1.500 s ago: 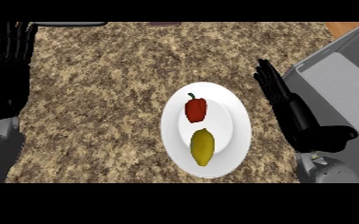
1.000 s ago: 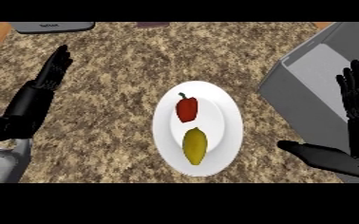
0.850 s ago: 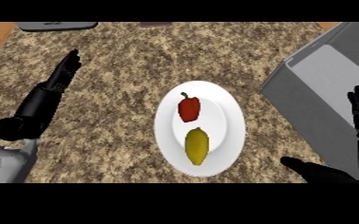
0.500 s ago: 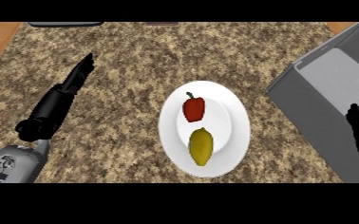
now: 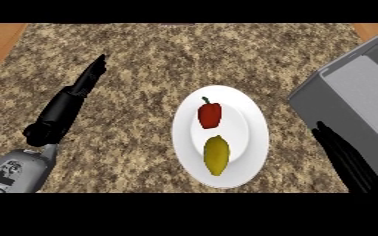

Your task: Pick the lemon from the plate and place it in the cardboard box

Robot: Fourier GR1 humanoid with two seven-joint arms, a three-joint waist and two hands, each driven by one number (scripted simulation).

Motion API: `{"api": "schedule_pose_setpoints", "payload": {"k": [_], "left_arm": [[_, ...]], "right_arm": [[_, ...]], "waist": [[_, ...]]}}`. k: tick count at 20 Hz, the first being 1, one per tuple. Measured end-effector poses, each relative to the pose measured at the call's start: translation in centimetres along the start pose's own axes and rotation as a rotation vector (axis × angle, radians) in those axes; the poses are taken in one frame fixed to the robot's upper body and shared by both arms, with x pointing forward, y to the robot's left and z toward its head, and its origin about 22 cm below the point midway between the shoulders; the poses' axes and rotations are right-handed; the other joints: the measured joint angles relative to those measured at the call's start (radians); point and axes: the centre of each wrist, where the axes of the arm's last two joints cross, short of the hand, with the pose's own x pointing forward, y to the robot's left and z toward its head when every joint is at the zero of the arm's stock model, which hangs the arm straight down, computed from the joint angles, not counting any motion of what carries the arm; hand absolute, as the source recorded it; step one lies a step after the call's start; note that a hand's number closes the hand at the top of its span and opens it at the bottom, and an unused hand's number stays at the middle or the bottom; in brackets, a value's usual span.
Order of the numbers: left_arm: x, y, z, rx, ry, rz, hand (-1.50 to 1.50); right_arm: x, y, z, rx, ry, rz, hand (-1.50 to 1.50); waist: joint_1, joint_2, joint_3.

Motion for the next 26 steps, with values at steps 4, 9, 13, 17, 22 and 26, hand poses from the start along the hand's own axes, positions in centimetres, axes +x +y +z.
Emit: {"api": "schedule_pose_setpoints", "payload": {"k": [4,9,13,17,22,26], "left_arm": [[0.4,-0.5,-1.0,-0.008,-0.011,0.000,0.00],[0.2,-0.4,-0.8,-0.019,-0.007,0.003,0.00],[0.2,-0.4,-1.0,-0.012,-0.006,0.009,0.00],[0.0,-0.3,-0.6,-0.009,0.002,0.005,0.00],[-0.1,-0.5,-0.6,-0.009,0.002,0.003,0.00],[-0.9,-0.3,-0.2,-0.001,0.003,-0.005,0.00]], "right_arm": [[2.0,0.1,-1.2,0.108,0.059,0.082,-1.50],[5.4,1.1,-2.6,0.192,0.125,0.155,-1.50],[8.2,2.8,-3.1,0.219,0.102,0.162,-1.50],[10.3,4.5,-4.0,0.237,0.081,0.140,-1.50],[11.4,6.6,-5.4,0.245,0.094,0.166,-1.50],[11.7,7.6,-6.6,0.234,0.114,0.200,-1.50]], "waist": [[0.009,0.002,-0.001],[0.019,-0.001,-0.001],[0.008,-0.003,0.001],[0.004,-0.004,0.002],[-0.003,-0.004,0.003],[-0.006,-0.004,0.003]]}}
